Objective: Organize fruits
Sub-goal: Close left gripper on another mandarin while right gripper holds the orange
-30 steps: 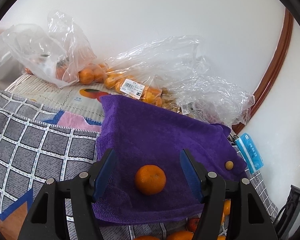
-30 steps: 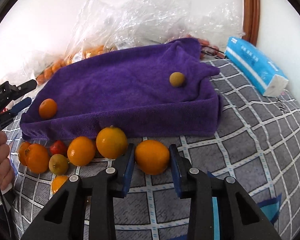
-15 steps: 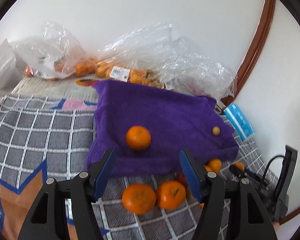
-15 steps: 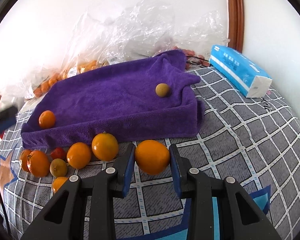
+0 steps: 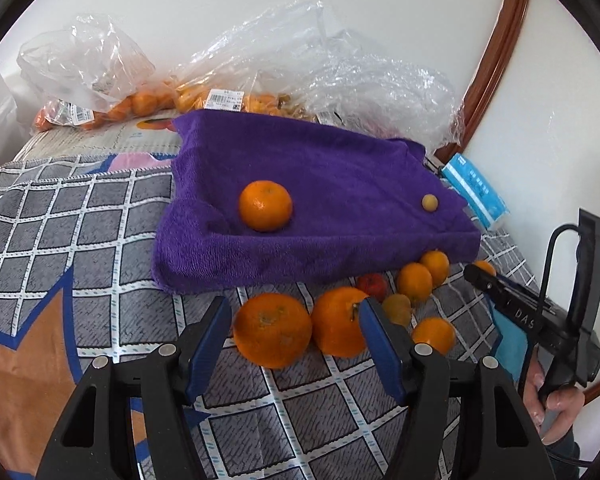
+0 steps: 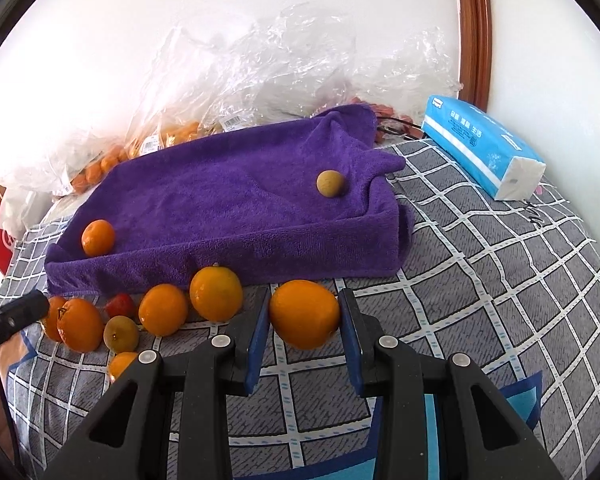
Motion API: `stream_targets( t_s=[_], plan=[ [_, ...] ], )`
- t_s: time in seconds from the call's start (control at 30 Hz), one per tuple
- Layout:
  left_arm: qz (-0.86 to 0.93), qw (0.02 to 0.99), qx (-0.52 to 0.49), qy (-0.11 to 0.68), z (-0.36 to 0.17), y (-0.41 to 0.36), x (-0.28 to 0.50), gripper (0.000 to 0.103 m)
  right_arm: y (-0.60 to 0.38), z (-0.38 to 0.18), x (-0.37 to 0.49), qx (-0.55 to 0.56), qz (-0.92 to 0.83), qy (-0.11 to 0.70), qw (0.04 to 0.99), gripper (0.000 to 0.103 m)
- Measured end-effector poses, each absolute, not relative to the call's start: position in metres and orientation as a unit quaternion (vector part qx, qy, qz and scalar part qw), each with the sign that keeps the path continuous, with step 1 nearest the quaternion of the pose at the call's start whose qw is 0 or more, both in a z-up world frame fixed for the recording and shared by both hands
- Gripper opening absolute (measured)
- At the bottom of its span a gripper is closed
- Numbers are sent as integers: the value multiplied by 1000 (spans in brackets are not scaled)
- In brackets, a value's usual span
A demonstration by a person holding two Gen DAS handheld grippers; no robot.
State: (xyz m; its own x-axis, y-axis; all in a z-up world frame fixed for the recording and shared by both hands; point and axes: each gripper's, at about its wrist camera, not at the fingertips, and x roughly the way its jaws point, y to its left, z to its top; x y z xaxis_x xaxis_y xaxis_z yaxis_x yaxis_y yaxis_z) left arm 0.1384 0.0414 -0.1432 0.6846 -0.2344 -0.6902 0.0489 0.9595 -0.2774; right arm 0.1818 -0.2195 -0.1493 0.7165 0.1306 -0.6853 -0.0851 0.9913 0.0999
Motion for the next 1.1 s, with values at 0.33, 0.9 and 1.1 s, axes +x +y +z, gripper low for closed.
stream_targets(
  t_s=[0.33, 0.9, 1.1],
  plan=[
    [-72, 909, -141, 385, -144, 48, 138, 46, -218, -149, 182, 29, 61, 371, 926, 34],
    [-85, 895, -180, 399, -148, 57, 140, 46, -215, -151, 183, 25, 60, 374, 925, 34],
    [-95, 888, -203, 401, -148, 63, 141, 46, -221, -150, 181, 41, 66, 370, 926, 34]
  ],
)
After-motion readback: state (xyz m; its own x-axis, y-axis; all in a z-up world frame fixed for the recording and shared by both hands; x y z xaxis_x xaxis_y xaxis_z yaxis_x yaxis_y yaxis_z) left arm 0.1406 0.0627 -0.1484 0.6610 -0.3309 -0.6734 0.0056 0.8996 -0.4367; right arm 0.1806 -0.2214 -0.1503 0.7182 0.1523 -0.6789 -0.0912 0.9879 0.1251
